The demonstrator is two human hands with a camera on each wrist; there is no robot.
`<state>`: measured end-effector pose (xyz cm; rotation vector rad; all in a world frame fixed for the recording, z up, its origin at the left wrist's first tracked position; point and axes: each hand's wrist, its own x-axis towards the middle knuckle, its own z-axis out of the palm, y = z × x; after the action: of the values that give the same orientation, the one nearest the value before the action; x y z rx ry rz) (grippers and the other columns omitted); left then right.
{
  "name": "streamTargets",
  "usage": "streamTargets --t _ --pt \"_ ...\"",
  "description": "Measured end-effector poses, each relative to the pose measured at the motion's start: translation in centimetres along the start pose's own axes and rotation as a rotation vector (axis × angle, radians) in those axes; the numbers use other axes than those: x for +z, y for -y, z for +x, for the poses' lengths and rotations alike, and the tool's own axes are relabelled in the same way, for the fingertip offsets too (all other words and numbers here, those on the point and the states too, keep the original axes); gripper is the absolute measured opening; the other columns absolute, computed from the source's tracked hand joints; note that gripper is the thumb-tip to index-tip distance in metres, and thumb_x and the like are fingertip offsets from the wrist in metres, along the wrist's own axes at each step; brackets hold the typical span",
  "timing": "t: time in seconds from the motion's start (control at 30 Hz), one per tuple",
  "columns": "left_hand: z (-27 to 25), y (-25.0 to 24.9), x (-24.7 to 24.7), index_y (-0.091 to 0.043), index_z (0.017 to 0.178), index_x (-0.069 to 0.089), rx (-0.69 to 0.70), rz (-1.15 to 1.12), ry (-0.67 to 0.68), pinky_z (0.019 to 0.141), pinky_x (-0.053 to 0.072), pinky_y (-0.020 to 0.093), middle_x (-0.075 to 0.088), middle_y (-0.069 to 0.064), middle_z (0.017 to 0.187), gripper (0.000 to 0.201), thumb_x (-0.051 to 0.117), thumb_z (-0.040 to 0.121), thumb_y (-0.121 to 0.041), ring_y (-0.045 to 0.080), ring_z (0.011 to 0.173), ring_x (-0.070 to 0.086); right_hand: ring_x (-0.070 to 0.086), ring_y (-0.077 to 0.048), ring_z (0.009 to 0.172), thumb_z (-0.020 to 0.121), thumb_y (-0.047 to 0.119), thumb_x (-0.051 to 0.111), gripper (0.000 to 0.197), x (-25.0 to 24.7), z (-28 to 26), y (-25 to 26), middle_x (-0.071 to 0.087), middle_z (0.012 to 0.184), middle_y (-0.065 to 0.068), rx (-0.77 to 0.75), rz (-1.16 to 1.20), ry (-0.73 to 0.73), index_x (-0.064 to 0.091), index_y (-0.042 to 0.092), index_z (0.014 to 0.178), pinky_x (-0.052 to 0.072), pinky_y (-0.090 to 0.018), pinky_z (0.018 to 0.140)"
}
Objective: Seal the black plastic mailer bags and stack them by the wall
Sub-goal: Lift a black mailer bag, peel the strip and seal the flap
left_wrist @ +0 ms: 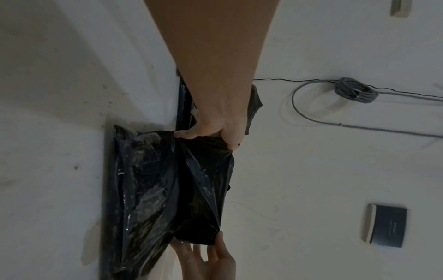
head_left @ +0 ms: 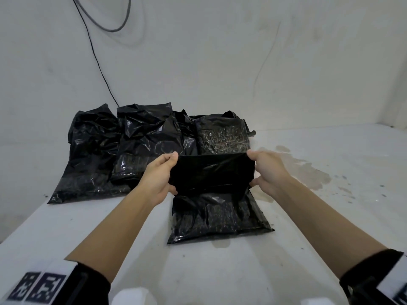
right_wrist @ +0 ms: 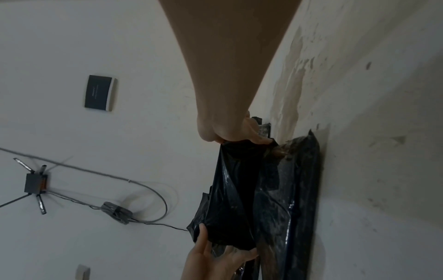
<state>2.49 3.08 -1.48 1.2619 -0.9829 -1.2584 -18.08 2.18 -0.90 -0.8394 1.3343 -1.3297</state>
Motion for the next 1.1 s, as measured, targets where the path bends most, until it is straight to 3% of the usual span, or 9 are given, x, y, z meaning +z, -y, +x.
streamTargets --t 0.2,0.33,0.47,0.57,0.67,0.77,0.9,1.0,1.1 --pt "0.4 -0.2 -0.4 -0.015 0.087 0.063 -0.019 0.018 0.012 0.085 0.046 0.066 0.061 -0.003 0.106 0.020 0.053 0.096 -0.029 0.014 0.103 0.055 0.041 -0.021 0.075 0.095 0.011 0.053 0.010 0.3 0.3 0.5 0.042 0.081 -0.006 0.021 -0.089 -0.090 0.050 0.006 0.086 0.046 -0.041 0.075" --pt "0.4 -0.7 -0.4 -0.014 0.095 0.065 -0.034 0.045 -0.015 0.077 0.049 0.065 0.060 0.001 0.106 0.018 0.055 0.096 -0.029 0.008 0.091 0.052 0.041 -0.014 0.066 0.095 0.010 0.053 0.012 0.2 0.3 0.9 0.042 0.075 -0.004 0.079 -0.109 -0.085 0.047 0.007 0.085 0.046 -0.037 0.065" --pt "0.9 -0.3 -0.3 -0.010 0.107 0.065 -0.041 0.013 -0.040 0.086 0.044 0.069 0.059 0.001 0.108 0.023 0.057 0.094 -0.029 0.009 0.092 0.052 0.042 -0.015 0.073 0.095 0.008 0.054 0.021 0.1 0.8 0.8 0.041 0.080 -0.003 0.125 -0.048 -0.053 0.047 0.007 0.076 0.051 -0.041 0.080" --pt "1.1 -0.1 -0.3 -0.010 0.111 0.064 -0.063 -0.034 -0.030 0.090 0.041 0.070 0.056 0.003 0.117 0.027 0.058 0.094 -0.029 0.020 0.114 0.048 0.041 -0.026 0.102 0.097 0.004 0.051 0.002 0.2 1.0 0.3 0.044 0.107 -0.006 0.158 0.068 -0.006 0.052 0.003 0.098 0.045 -0.060 0.090" --pt "1.1 0.1 -0.3 -0.012 0.107 0.065 -0.084 -0.075 -0.031 0.089 0.038 0.072 0.051 0.008 0.130 0.025 0.059 0.093 -0.032 0.032 0.132 0.039 0.043 -0.028 0.122 0.097 0.004 0.049 0.031 0.4 1.1 -0.1 0.043 0.140 -0.014 0.128 0.087 -0.043 0.049 -0.006 0.127 0.032 -0.066 0.100" --pt "1.4 0.7 -0.3 -0.013 0.108 0.065 -0.086 -0.095 -0.056 0.087 0.041 0.072 0.049 0.011 0.137 0.027 0.058 0.093 -0.035 0.038 0.130 0.042 0.054 -0.014 0.098 0.099 0.008 0.048 0.027 0.7 1.2 -0.4 0.057 0.122 -0.009 0.097 0.054 -0.034 0.054 -0.003 0.123 0.043 -0.055 0.093" --pt "1.4 1.4 0.0 -0.011 0.098 0.063 -0.053 -0.099 -0.083 0.075 0.048 0.055 0.062 0.005 0.111 0.023 0.054 0.096 -0.032 0.029 0.091 0.064 0.049 -0.012 0.059 0.099 0.011 0.048 0.006 0.8 0.9 -0.6 0.051 0.079 -0.003 0.076 0.001 -0.011 0.053 0.009 0.101 0.040 -0.029 0.048" --pt "1.2 1.7 0.2 -0.011 0.094 0.061 -0.024 -0.106 -0.090 0.068 0.045 0.049 0.062 0.001 0.095 0.018 0.053 0.097 -0.028 0.020 0.072 0.061 0.051 -0.013 0.061 0.099 0.012 0.047 0.008 0.4 0.7 -0.8 0.053 0.080 -0.001 0.059 0.001 0.022 0.053 0.007 0.102 0.041 -0.031 0.047" --pt "1.0 1.8 0.0 -0.013 0.094 0.059 -0.026 -0.095 -0.064 0.077 0.043 0.051 0.061 0.001 0.098 0.016 0.051 0.098 -0.026 0.019 0.079 0.059 0.050 -0.012 0.069 0.100 0.009 0.045 0.013 -0.2 0.6 -0.9 0.051 0.085 0.005 0.039 0.034 0.076 0.053 0.003 0.109 0.045 -0.039 0.063"
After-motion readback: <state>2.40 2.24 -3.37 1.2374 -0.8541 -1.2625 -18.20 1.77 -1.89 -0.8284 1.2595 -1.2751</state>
